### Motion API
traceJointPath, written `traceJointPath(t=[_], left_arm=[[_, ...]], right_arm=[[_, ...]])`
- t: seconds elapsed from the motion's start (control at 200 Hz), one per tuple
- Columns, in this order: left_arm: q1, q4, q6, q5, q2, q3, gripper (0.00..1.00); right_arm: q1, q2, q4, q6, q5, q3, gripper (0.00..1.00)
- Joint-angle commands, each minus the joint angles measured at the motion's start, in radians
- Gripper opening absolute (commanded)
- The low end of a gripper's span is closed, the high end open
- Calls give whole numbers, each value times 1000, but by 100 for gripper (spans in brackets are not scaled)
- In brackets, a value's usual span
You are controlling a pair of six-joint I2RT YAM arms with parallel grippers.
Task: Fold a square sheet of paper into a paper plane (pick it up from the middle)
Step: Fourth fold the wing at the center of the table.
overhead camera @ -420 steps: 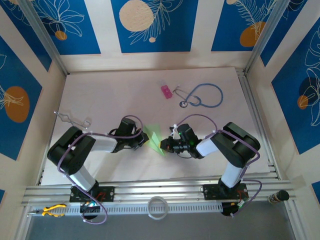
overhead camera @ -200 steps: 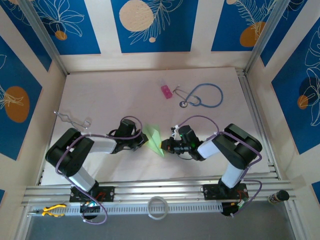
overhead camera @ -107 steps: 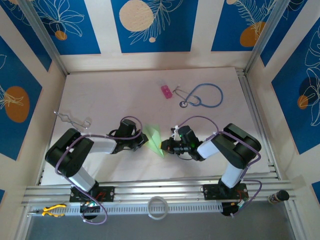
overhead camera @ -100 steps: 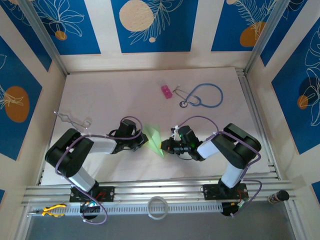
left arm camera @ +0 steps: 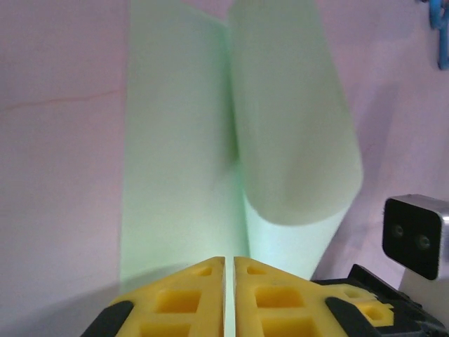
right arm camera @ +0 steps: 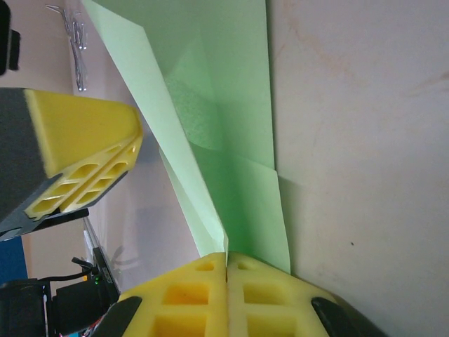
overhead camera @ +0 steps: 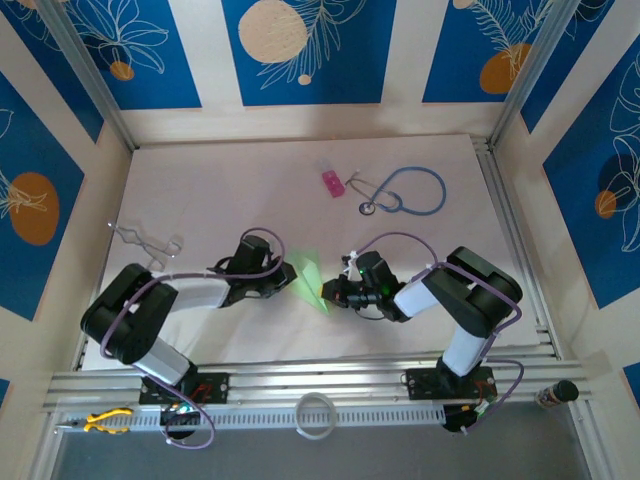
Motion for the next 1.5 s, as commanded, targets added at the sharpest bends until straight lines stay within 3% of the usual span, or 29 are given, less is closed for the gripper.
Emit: traceJointPath(t=[0.0, 0.46, 1.496], left_arm=[[-7, 21, 77, 62, 5, 47, 10], [-11, 103, 86, 153, 132, 102, 9], [-12, 91, 91, 159, 224, 149, 10]], right_arm=[[8, 35, -56, 10, 14, -10, 2], [2, 40, -45, 34, 11, -15, 2], [-5, 37, -70, 28, 4, -15, 2]])
